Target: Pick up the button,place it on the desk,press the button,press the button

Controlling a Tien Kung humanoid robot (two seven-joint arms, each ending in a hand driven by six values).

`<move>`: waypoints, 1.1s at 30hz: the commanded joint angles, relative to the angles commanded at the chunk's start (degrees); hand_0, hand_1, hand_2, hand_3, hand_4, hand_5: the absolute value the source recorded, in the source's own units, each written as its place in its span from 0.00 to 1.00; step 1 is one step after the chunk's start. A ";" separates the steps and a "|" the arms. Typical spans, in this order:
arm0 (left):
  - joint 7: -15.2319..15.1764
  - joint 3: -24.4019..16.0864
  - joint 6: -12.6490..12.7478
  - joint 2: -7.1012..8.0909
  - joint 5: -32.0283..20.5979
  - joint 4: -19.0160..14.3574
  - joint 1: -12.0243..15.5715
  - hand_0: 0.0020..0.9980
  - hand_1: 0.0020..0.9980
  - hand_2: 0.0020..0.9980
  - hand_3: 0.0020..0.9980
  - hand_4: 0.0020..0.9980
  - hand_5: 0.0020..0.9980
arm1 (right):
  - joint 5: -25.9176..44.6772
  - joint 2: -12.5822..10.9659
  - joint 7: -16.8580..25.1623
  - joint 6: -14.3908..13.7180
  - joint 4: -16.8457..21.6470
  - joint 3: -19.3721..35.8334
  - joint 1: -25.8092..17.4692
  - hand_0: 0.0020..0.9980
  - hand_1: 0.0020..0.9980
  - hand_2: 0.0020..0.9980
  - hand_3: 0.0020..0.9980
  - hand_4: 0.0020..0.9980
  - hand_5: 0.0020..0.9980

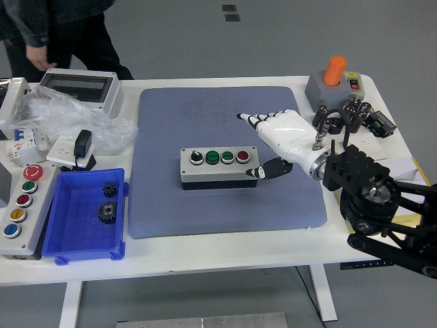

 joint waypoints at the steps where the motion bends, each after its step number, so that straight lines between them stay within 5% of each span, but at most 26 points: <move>1: 0.01 0.20 0.00 0.03 -0.18 0.01 0.04 0.57 0.63 0.60 0.62 0.81 0.29 | 0.73 -0.06 -0.94 1.28 0.27 -0.16 0.30 0.42 0.47 0.32 0.94 0.39 0.04; 9: 0.05 0.63 -0.03 0.12 -0.45 0.03 0.08 0.57 0.63 0.60 0.62 0.81 0.29 | 5.08 -0.18 -3.73 6.50 1.08 -2.18 2.36 0.41 0.41 0.26 0.95 0.39 0.00; 10: 0.06 0.63 -0.04 0.12 -0.44 0.03 0.08 0.57 0.63 0.60 0.62 0.81 0.30 | 5.38 0.01 -3.79 6.61 0.99 -2.64 2.62 0.38 0.33 0.24 0.95 0.38 0.00; 16: 0.04 0.64 -0.07 0.14 -0.45 0.04 -0.04 0.57 0.63 0.60 0.62 0.82 0.30 | 6.84 1.30 -3.76 6.68 0.43 -5.15 3.81 0.33 0.30 0.23 0.95 0.37 0.00; 33: 0.03 0.41 -0.07 0.07 -0.34 0.03 -0.03 0.57 0.63 0.60 0.62 0.82 0.31 | 9.39 2.58 -2.94 6.25 -4.15 -7.57 3.55 0.33 0.29 0.23 0.95 0.35 0.00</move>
